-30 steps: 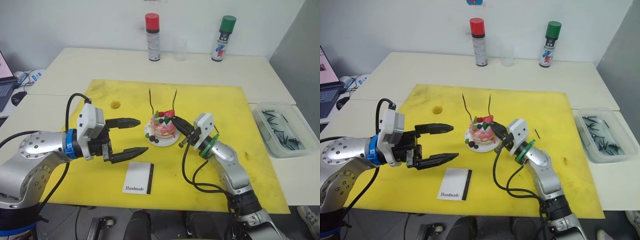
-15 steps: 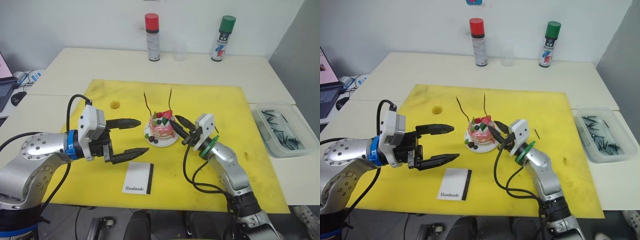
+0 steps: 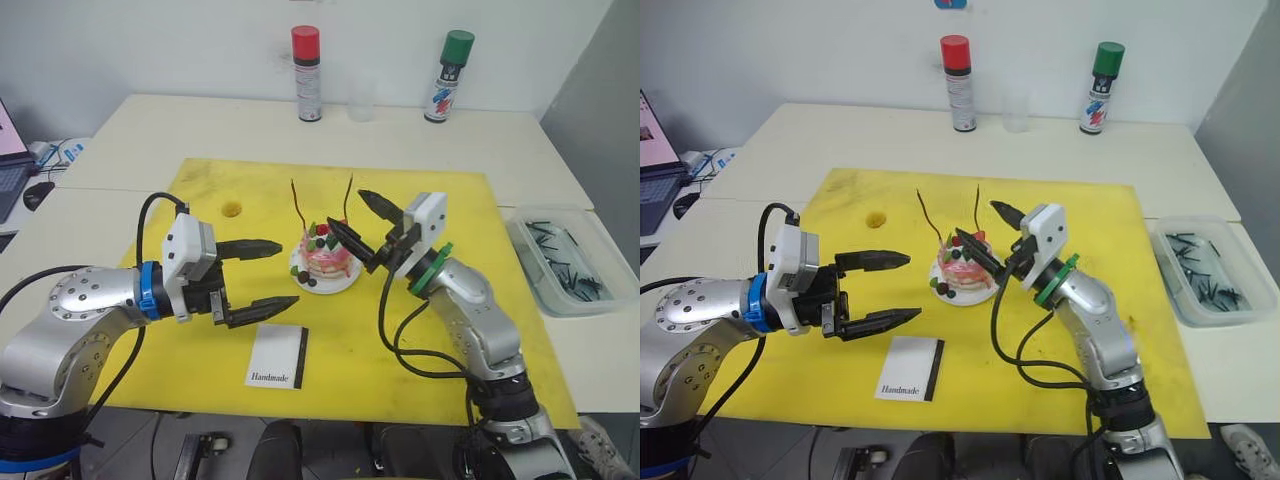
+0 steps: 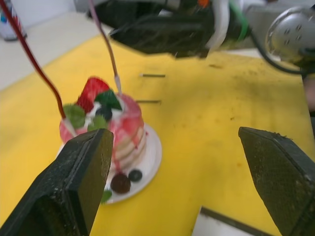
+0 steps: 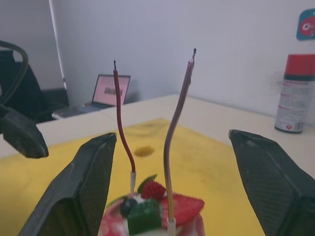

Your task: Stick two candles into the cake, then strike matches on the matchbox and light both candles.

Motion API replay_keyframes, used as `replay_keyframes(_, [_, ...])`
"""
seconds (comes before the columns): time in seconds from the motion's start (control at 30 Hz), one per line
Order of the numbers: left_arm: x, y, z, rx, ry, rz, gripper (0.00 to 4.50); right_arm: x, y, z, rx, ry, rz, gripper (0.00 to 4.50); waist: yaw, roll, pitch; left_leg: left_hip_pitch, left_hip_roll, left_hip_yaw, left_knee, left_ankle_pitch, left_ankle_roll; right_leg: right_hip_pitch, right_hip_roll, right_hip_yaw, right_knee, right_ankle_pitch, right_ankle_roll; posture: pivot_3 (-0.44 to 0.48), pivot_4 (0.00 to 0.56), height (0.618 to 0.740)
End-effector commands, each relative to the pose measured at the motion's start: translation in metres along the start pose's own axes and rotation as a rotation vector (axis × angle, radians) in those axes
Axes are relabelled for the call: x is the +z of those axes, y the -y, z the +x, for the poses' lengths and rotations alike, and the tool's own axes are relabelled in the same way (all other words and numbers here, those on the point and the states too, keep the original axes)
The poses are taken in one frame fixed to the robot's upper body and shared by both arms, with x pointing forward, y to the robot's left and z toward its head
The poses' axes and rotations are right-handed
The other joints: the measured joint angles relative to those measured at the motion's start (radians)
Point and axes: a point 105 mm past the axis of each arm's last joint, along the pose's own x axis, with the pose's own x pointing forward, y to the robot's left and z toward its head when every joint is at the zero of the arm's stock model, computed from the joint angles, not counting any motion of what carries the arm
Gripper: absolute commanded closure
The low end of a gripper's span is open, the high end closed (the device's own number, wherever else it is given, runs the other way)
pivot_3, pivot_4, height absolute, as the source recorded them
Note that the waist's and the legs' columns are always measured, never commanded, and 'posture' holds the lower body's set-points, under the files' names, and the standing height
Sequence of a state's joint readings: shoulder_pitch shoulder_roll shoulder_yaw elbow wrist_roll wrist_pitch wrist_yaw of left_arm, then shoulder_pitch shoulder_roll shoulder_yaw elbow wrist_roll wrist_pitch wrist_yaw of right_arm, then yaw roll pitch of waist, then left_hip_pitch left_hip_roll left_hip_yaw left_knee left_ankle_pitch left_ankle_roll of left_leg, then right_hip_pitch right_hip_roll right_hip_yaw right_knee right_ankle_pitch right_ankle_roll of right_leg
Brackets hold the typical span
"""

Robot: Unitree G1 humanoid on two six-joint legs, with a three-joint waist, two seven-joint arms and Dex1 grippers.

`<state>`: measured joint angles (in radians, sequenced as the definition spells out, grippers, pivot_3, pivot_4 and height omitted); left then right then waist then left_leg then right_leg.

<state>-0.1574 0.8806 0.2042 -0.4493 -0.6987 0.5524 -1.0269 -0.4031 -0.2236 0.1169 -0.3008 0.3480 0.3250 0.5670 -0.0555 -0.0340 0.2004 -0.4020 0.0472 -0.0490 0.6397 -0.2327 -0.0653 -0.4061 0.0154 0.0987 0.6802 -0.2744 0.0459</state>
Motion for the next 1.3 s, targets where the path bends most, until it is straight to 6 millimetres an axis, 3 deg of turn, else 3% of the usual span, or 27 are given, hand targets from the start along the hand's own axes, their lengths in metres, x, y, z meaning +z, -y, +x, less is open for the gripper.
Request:
replay_keyframes(0.03, [-0.003, -0.011, -0.017, 0.082, -0.053, -0.048, 0.0, 0.018, 0.001, -0.02, 0.075, -0.031, -0.039, 0.69, -0.001, 0.0, 0.0, 0.0, 0.0, 0.0, 0.0, 0.0, 0.0, 0.0, 0.0, 0.0, 0.0, -0.001, -0.001, 0.0, 0.15, 0.733])
replay_keyframes(0.17, [-0.027, -0.009, -0.043, 0.088, -0.189, -0.363, 0.0, 0.009, 0.009, -0.053, 0.151, -0.218, -0.109, 0.69, -0.002, 0.0, 0.0, 0.0, 0.0, -0.001, -0.001, 0.0, 0.0, 0.0, 0.0, -0.001, 0.0, -0.002, -0.003, 0.0, 0.15, 0.733])
replay_keyframes(0.3, [-0.032, 0.012, -0.055, -0.023, -0.269, -0.692, 0.0, -0.005, 0.001, -0.066, 0.236, -0.321, -0.152, 0.69, -0.005, 0.0, 0.0, 0.001, 0.0, 0.0, -0.003, 0.0, 0.0, -0.001, 0.0, -0.001, 0.0, -0.004, -0.007, 0.0, 0.15, 0.733])
replay_keyframes(0.4, [-0.036, 0.019, -0.059, -0.041, -0.323, -0.817, 0.0, -0.01, -0.01, -0.07, 0.298, -0.349, -0.133, 0.85, -0.007, 0.001, 0.001, 0.001, 0.001, 0.0, -0.004, 0.0, 0.0, -0.002, 0.001, -0.001, 0.0, -0.005, -0.008, 0.0, 0.15, 0.733])
replay_keyframes(0.47, [-0.044, 0.023, -0.059, -0.055, -0.355, -0.916, 0.0, -0.016, -0.023, -0.074, 0.376, -0.392, -0.068, 1.25, -0.007, 0.001, 0.001, 0.001, 0.0, 0.0, -0.004, 0.0, 0.0, -0.002, 0.0, -0.001, 0.0, -0.005, -0.008, 0.0, 0.15, 0.733])
replay_keyframes(0.77, [-0.073, 0.025, -0.041, -0.064, -0.404, -1.04, 0.0, -0.037, -0.053, -0.078, 0.508, -0.508, 0.006, 4.49, -0.003, 0.001, 0.001, 0.001, 0.0, -0.001, -0.004, 0.0, 0.0, -0.002, 0.0, -0.002, 0.001, -0.005, -0.007, 0.0, 0.15, 0.733])
replay_keyframes(1.0, [-0.074, 0.032, -0.027, -0.124, -0.388, -1.084, 0.0, -0.047, -0.065, -0.074, 0.606, -0.571, 0.006, 4.49, -0.002, 0.001, 0.001, 0.001, 0.0, -0.001, -0.004, 0.0, 0.0, -0.001, 0.0, -0.001, 0.0, -0.003, -0.004, 0.0, 0.15, 0.733])
replay_keyframes(1.3, [-0.06, 0.041, -0.018, -0.213, -0.327, -1.117, 0.0, -0.059, -0.08, -0.072, 0.716, -0.612, 0.011, 4.49, 0.004, 0.001, 0.001, 0.001, -0.001, -0.001, -0.004, 0.0, 0.0, -0.001, -0.001, -0.002, 0.0, -0.002, -0.002, 0.0, 0.15, 0.733])
